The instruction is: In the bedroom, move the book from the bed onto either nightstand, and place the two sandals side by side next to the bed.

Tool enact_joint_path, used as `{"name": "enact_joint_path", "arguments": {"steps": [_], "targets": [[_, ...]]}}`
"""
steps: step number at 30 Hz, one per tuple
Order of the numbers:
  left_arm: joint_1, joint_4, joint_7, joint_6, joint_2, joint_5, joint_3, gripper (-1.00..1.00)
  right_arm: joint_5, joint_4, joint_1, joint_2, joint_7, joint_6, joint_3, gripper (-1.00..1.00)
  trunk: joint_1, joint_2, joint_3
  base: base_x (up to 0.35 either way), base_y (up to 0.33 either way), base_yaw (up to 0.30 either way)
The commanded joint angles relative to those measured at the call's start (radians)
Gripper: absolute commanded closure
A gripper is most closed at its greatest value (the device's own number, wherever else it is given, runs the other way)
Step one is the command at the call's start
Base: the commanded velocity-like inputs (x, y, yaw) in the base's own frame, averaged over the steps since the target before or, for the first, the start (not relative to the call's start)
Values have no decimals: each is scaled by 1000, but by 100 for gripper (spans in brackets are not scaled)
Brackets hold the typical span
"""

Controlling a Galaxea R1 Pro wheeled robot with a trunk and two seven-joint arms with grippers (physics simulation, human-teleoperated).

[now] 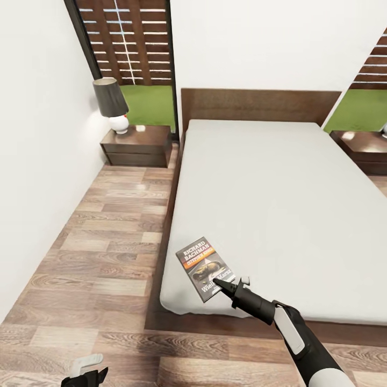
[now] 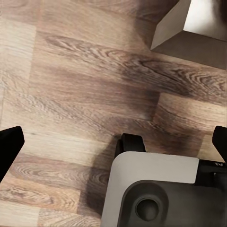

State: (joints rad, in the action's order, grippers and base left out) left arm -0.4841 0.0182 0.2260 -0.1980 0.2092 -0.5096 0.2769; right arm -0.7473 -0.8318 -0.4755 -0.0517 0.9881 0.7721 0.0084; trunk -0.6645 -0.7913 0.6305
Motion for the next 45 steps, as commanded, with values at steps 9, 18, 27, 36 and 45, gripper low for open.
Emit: {"name": "enact_joint_path", "arguments": {"steps": [9, 18, 27, 36, 45], "targets": [[-1, -1, 4, -3, 0, -10, 8, -100, -6, -1, 0, 0, 1, 7, 1, 100, 0, -1, 0, 0, 0, 203], [-1, -1, 5, -3, -5, -10, 8, -100, -5, -1, 0, 0, 1, 7, 1, 100, 0, -1, 0, 0, 0, 291], [-1, -1, 4, -3, -14, -10, 8, -100, -5, -1, 0, 0, 1, 11, 1, 100, 0, -1, -1, 0, 0, 286], [-1, -1, 4, -3, -15, -10, 8, -100, -5, -1, -1, 0, 0, 13, 1, 100, 0, -1, -10, 0, 0, 233], [-1, -1, 4, -3, -20, -10, 7, -100, -6, -1, 0, 1, -1, 15, -1, 100, 0, -1, -12, 0, 0, 175]]}}
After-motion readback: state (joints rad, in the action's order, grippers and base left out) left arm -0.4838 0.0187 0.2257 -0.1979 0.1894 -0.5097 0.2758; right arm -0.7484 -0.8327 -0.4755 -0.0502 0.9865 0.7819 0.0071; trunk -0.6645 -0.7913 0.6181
